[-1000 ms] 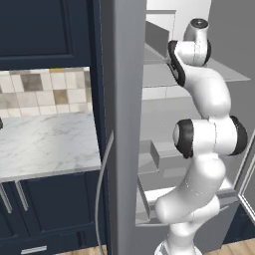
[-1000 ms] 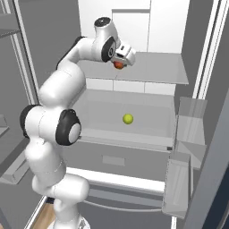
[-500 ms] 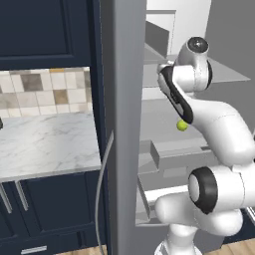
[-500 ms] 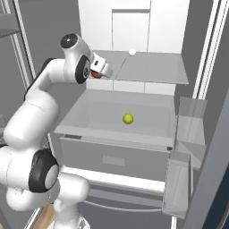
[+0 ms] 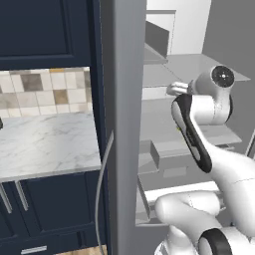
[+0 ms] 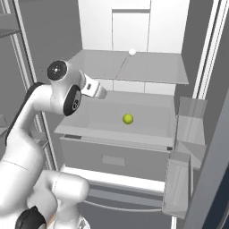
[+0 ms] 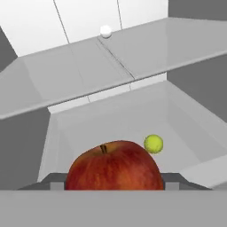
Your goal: Pick up the pear and apple from the fridge and place one fruit on each plate on the dining counter.
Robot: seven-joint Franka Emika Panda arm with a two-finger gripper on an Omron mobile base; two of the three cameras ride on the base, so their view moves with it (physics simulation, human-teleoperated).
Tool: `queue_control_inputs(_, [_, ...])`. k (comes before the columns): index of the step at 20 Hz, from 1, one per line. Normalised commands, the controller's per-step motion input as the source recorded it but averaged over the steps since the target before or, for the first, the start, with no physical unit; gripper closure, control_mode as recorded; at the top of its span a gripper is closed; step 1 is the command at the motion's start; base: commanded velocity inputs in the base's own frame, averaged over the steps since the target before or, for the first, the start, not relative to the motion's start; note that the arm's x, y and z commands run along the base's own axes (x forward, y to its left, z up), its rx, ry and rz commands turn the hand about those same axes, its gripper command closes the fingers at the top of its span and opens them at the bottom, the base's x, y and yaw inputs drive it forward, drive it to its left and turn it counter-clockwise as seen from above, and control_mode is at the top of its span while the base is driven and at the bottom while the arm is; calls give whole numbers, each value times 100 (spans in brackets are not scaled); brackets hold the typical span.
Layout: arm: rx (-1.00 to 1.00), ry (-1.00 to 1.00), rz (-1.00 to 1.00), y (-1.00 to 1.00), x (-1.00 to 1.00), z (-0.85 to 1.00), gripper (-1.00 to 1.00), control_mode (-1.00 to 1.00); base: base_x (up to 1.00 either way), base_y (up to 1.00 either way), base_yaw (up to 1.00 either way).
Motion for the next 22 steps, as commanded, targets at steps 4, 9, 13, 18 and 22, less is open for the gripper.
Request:
queue_control_inputs(4, [0, 0, 2, 0, -100, -50, 100, -100, 0, 0, 0])
queue_control_inputs(9, [-2, 0, 1, 5, -93, -42, 100, -100, 0, 0, 0])
queue_control_inputs(13, [0, 0, 0, 0, 0, 0, 100, 100, -79, 20, 0])
queue_control_inputs(18, [0, 0, 0, 0, 0, 0, 100, 100, -99, 8, -7])
queue_control_inputs(22, [0, 0, 0, 0, 0, 0, 100, 100, -94, 0, -44])
